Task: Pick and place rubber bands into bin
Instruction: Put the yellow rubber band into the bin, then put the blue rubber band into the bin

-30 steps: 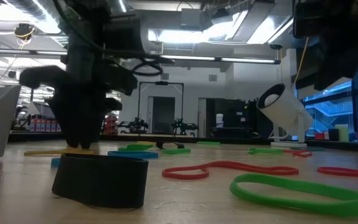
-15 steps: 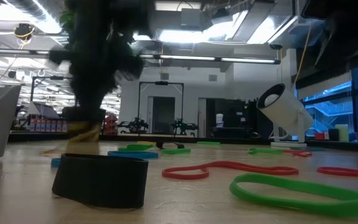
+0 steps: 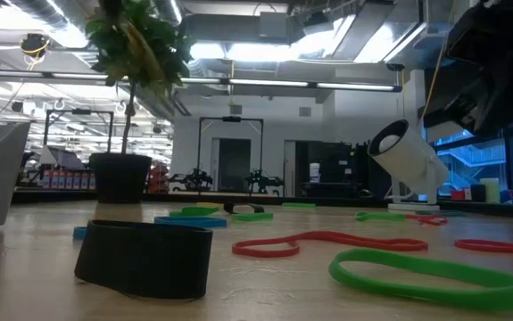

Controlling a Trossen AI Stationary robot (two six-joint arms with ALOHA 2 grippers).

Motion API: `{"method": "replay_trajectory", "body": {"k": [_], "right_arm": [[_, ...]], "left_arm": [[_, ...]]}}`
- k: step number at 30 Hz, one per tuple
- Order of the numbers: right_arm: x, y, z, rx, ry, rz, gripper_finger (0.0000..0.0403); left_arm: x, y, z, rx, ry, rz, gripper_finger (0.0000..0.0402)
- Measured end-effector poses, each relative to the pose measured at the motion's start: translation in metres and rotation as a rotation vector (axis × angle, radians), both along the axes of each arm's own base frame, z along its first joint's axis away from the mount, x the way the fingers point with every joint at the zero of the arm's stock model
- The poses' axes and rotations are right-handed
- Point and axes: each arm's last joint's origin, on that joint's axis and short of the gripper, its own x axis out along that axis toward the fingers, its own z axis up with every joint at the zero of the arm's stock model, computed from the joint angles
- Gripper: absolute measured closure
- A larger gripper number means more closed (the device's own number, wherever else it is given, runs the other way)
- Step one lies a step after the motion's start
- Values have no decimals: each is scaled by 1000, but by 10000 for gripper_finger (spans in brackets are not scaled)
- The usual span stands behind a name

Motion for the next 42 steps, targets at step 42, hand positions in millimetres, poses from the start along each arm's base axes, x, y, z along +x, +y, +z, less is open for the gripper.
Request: {"method": "replay_trajectory", "body": {"k": [42], "right_arm": [[11,1,7,137,-187,-135,393]], "left_arm": [[-66,-60,-91,-29,6,270,267]]}}
